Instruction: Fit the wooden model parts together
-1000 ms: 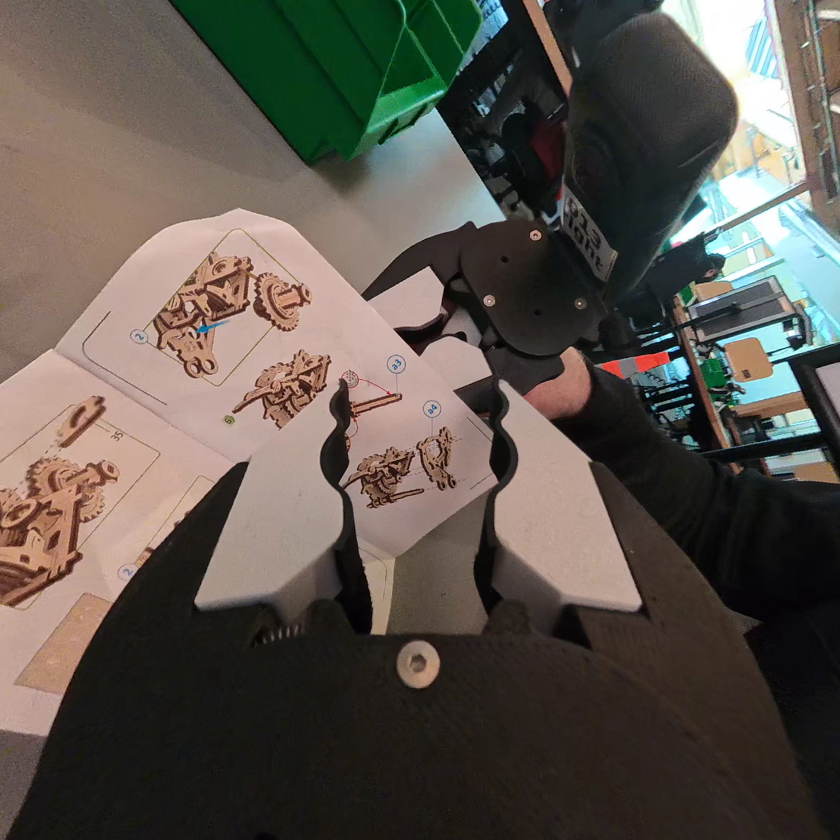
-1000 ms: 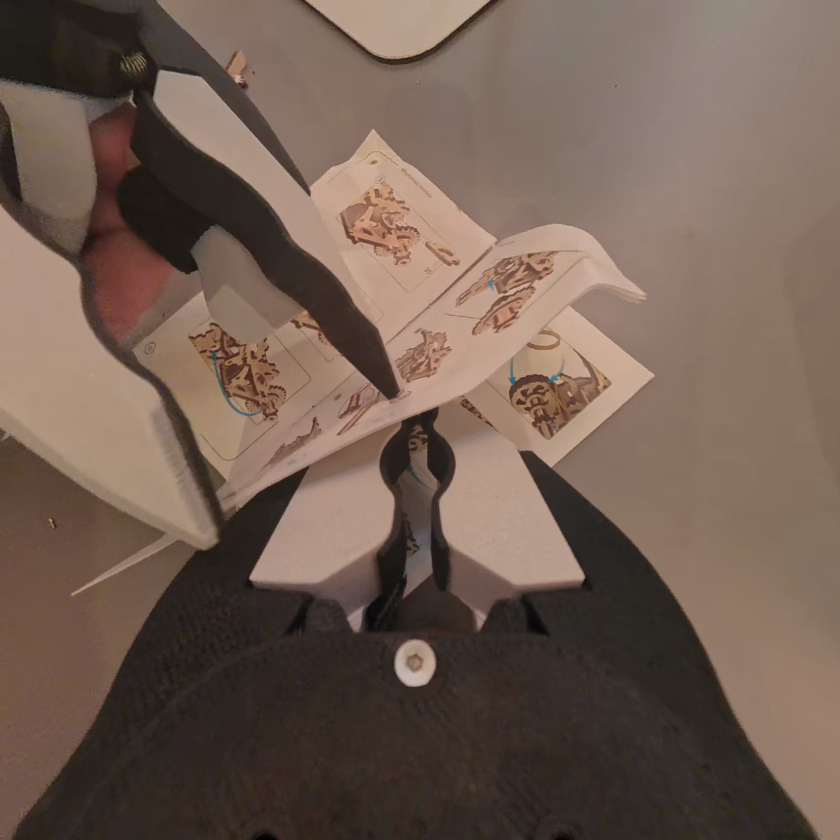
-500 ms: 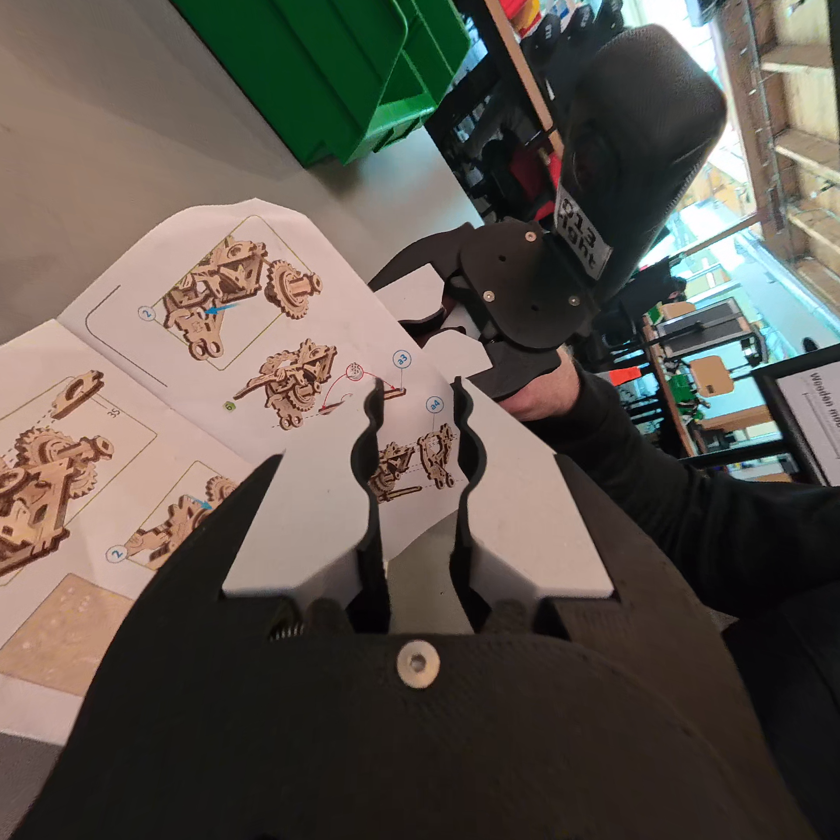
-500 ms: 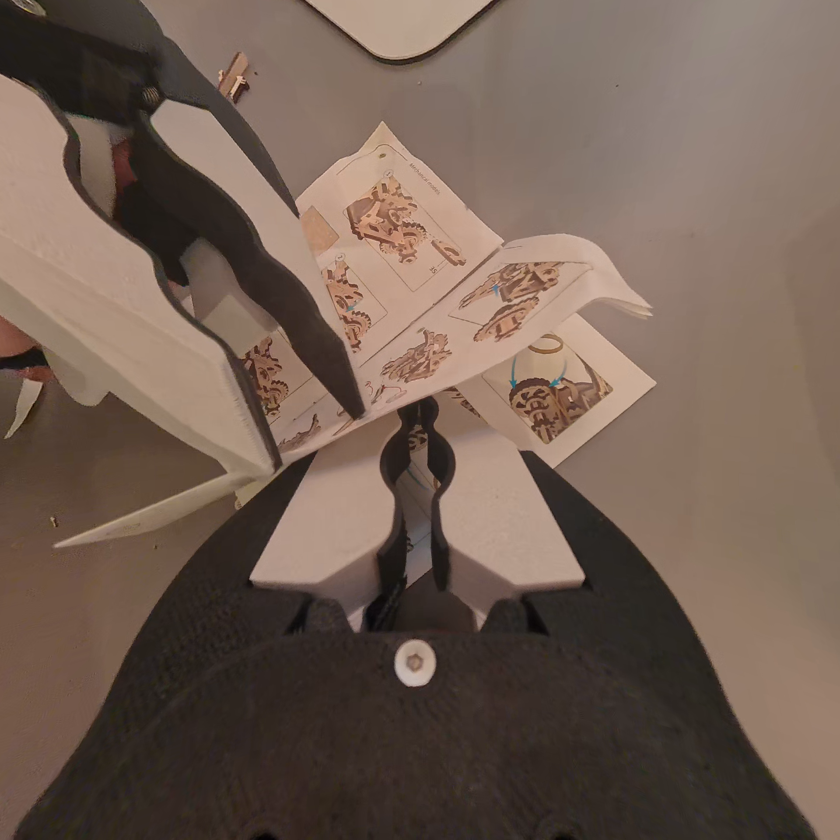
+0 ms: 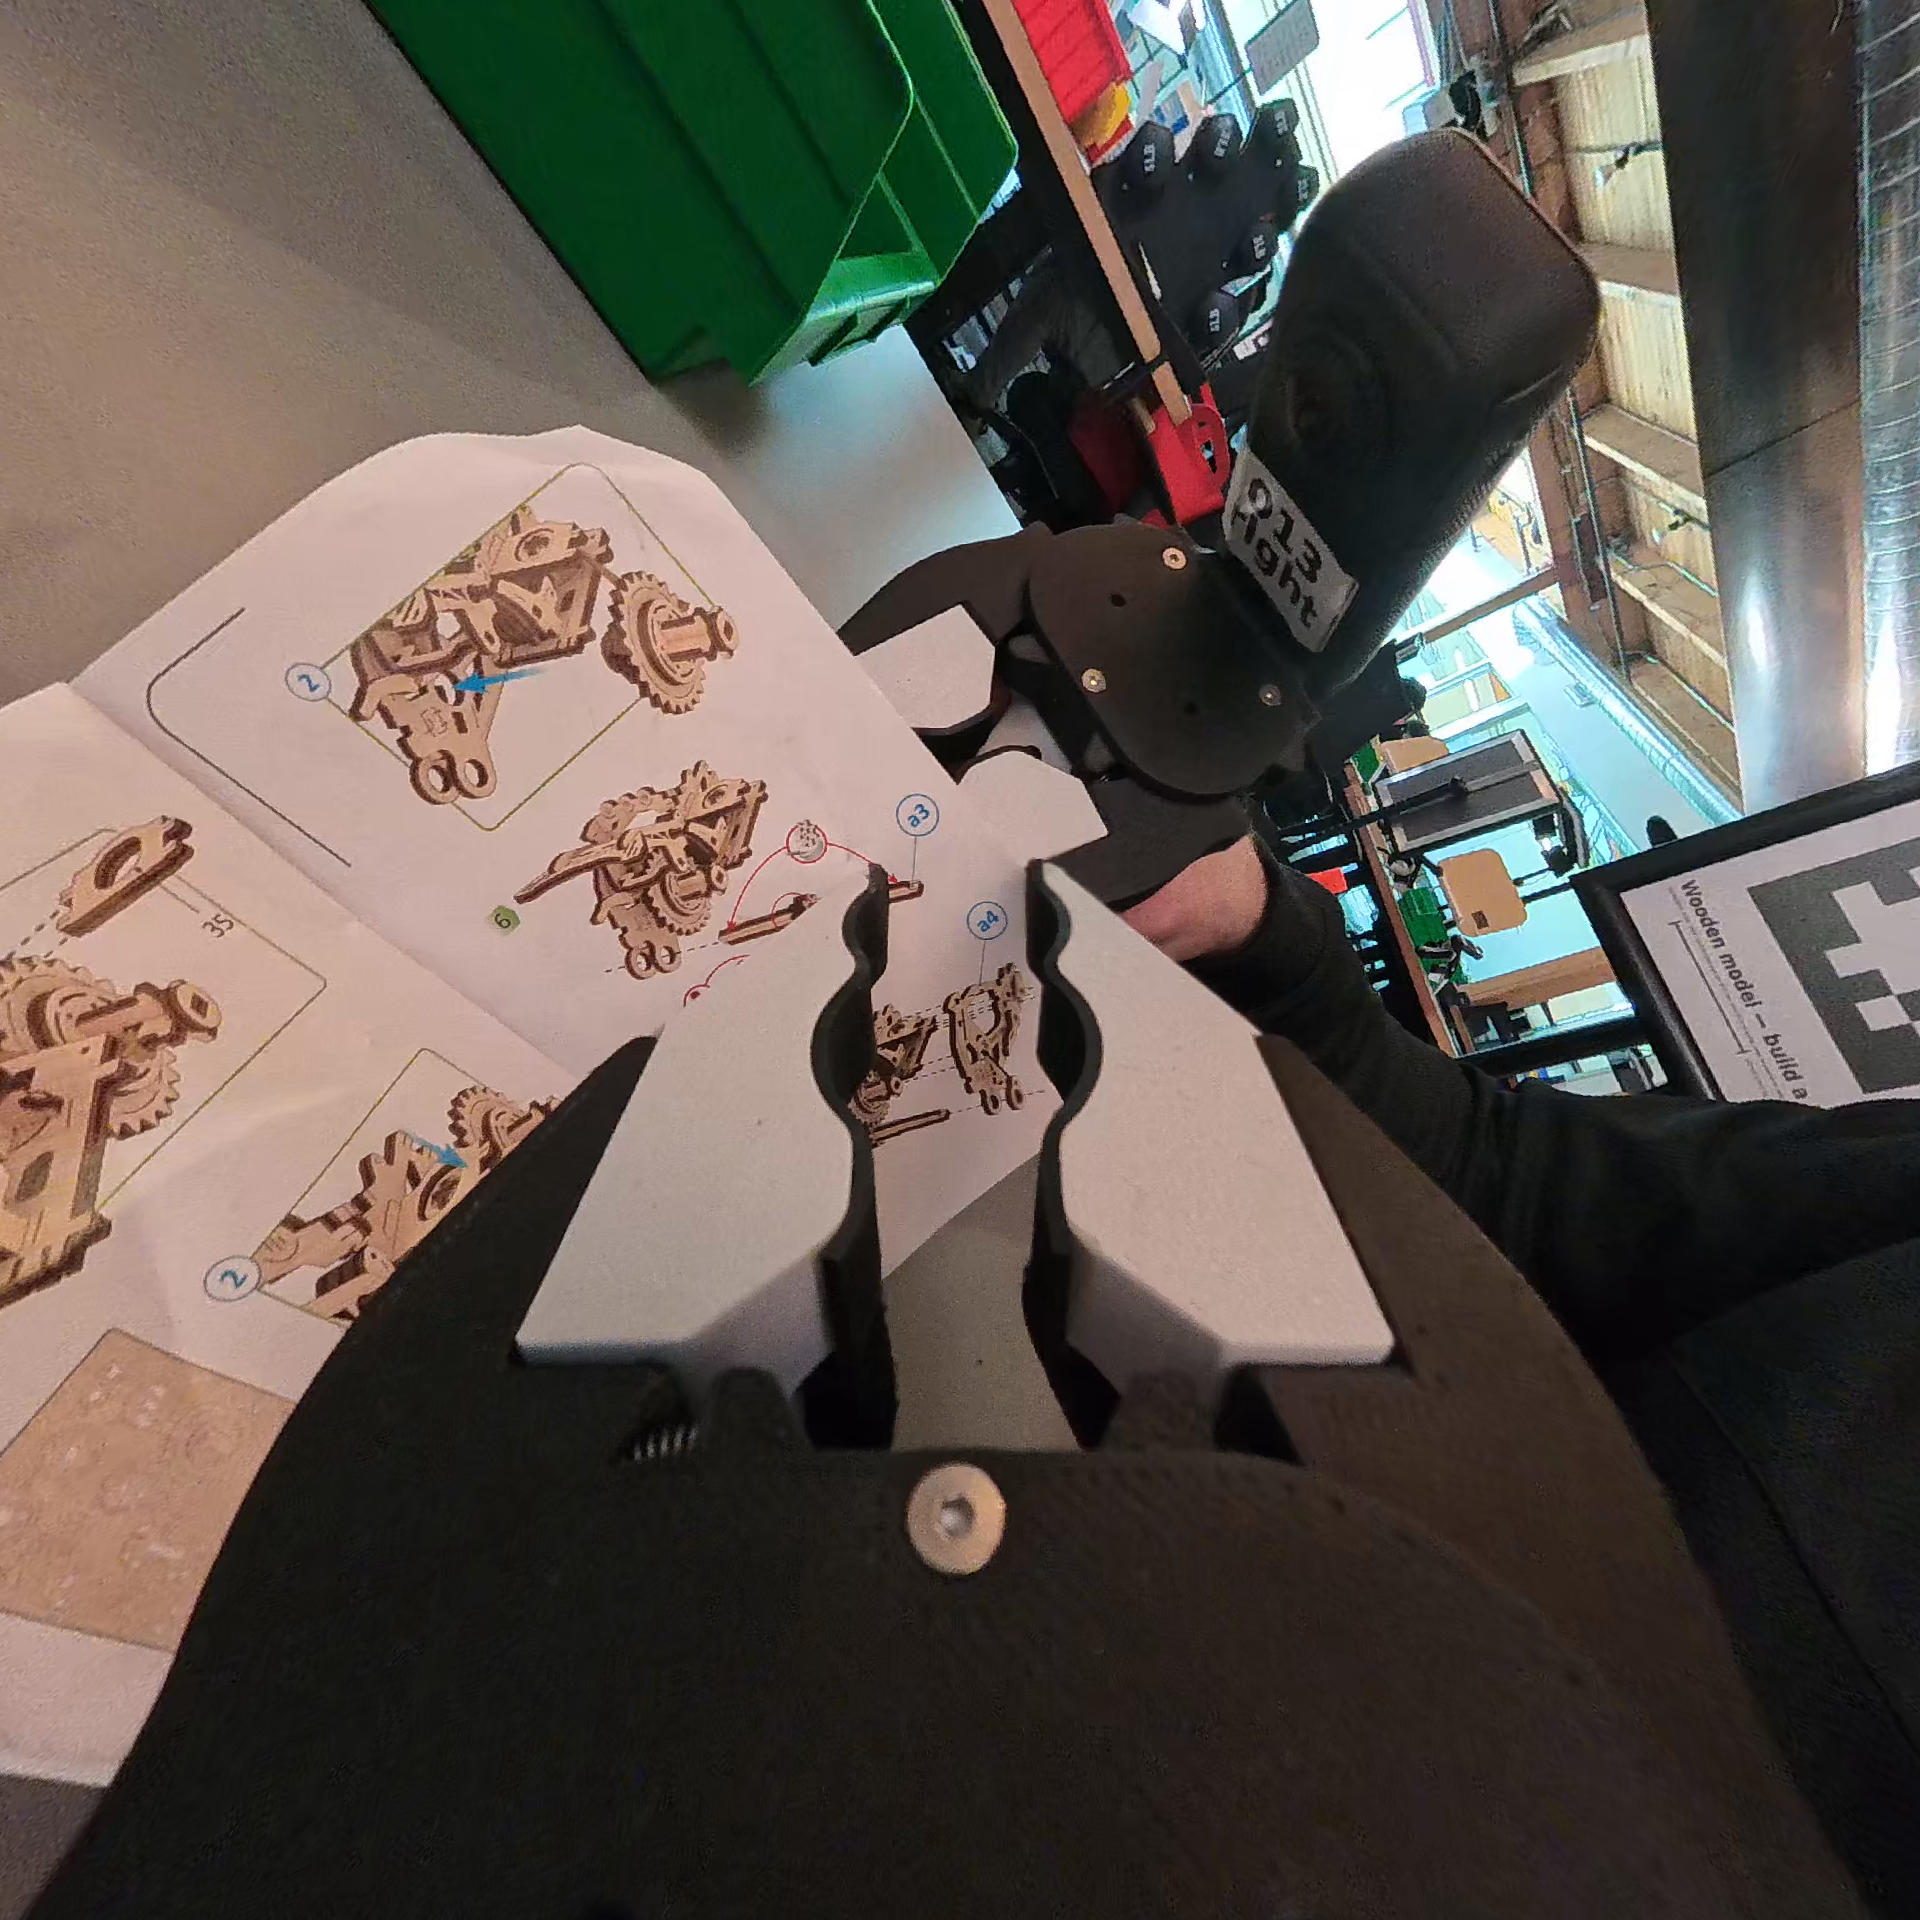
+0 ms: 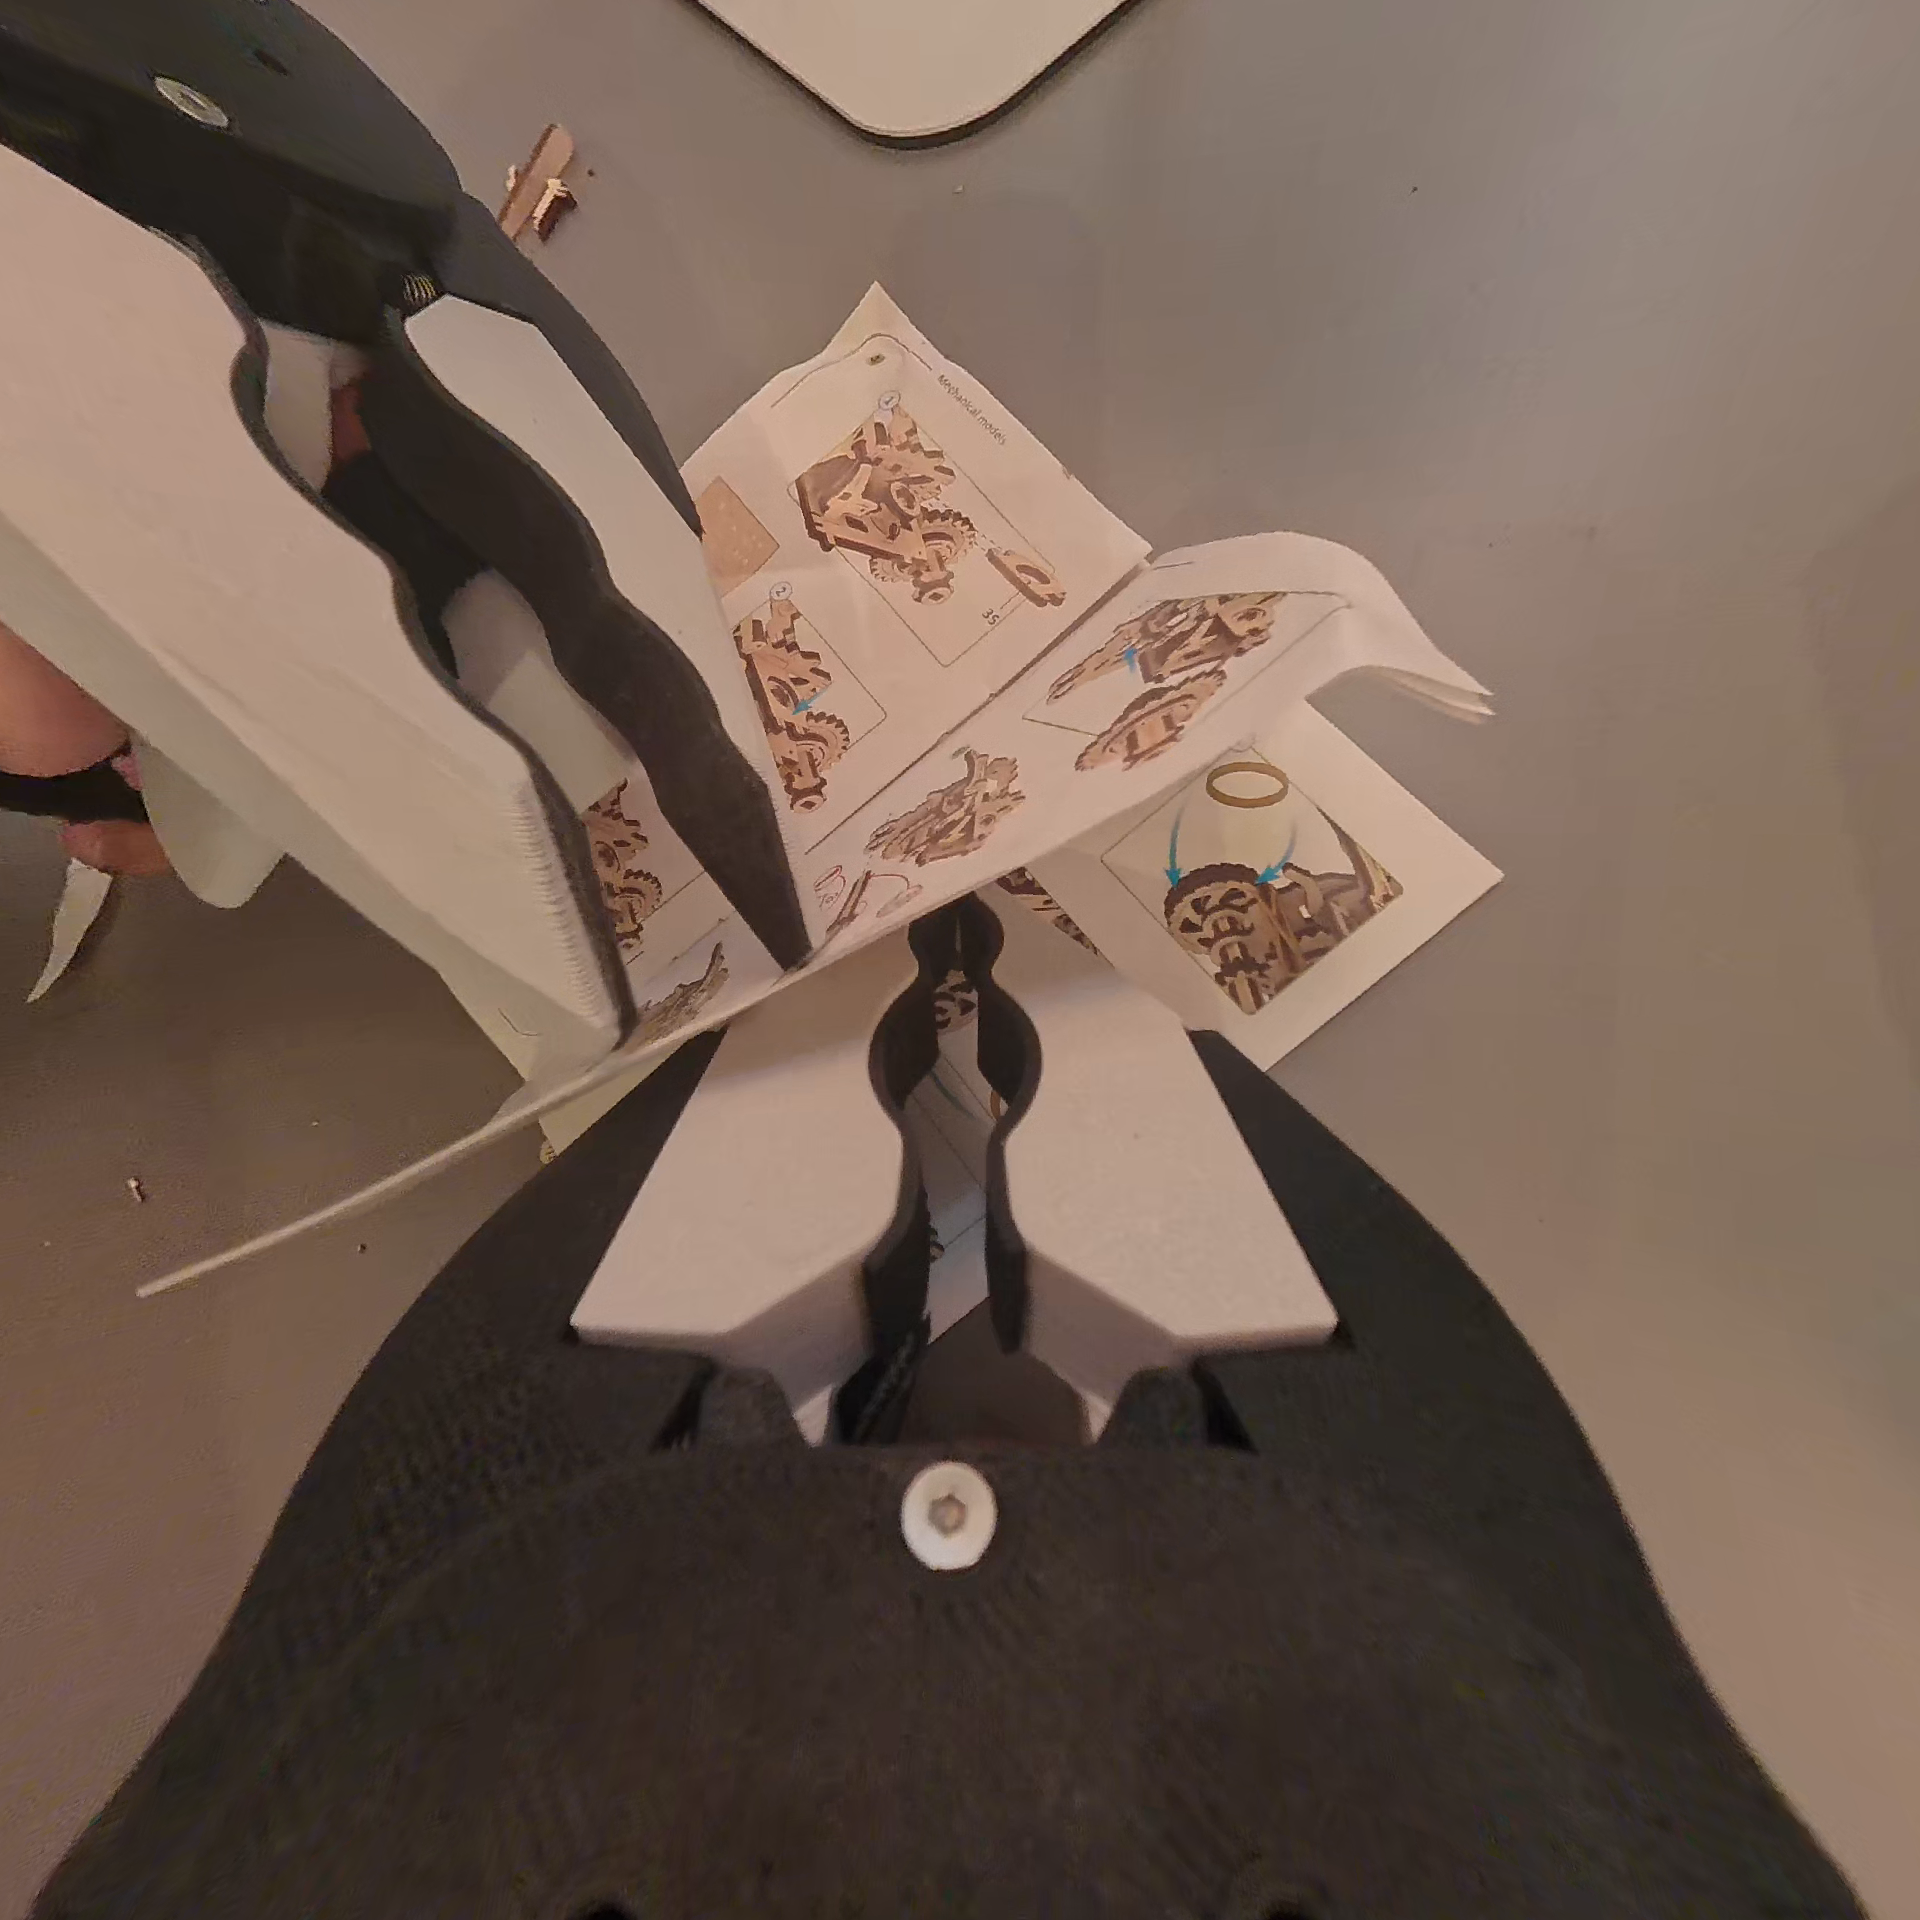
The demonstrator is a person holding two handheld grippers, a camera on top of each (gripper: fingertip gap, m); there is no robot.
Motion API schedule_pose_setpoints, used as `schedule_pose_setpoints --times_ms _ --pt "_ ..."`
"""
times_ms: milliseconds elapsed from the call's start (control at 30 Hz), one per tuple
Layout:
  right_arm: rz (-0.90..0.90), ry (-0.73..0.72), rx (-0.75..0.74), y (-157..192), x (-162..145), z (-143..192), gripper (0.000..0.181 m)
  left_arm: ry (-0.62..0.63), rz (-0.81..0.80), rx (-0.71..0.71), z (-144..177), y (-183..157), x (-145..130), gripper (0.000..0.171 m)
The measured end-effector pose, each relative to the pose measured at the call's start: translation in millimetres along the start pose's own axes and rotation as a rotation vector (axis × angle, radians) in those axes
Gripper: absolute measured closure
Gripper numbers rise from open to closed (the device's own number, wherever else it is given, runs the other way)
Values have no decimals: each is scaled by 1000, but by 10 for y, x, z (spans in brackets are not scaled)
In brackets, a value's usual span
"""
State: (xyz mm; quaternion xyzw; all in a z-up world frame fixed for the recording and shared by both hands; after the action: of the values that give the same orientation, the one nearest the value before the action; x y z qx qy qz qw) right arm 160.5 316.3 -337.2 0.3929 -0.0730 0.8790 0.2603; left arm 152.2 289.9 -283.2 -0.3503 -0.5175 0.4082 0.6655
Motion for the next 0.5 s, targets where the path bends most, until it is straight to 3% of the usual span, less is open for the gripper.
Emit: schedule_pose_setpoints --times_ms 300,500 --pt "0 0 0 1 0 0 181 27 -68 84 -19 1 5 150" --pt "9 1 -10 4 -1 0 181 14 -146 176 -44 55 17 161"
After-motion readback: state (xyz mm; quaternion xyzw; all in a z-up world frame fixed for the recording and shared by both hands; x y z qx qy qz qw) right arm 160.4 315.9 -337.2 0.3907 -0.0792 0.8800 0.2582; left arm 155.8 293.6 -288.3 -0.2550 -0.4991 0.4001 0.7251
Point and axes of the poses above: each gripper's, where its closed fingertips meet, z back along the fingers, x out of its top, y = z × x across the jaws, the point moved 2 cm from there along z, back along the fingers, and after that the axes turned 10 degrees about z, right-handed, at the moved point
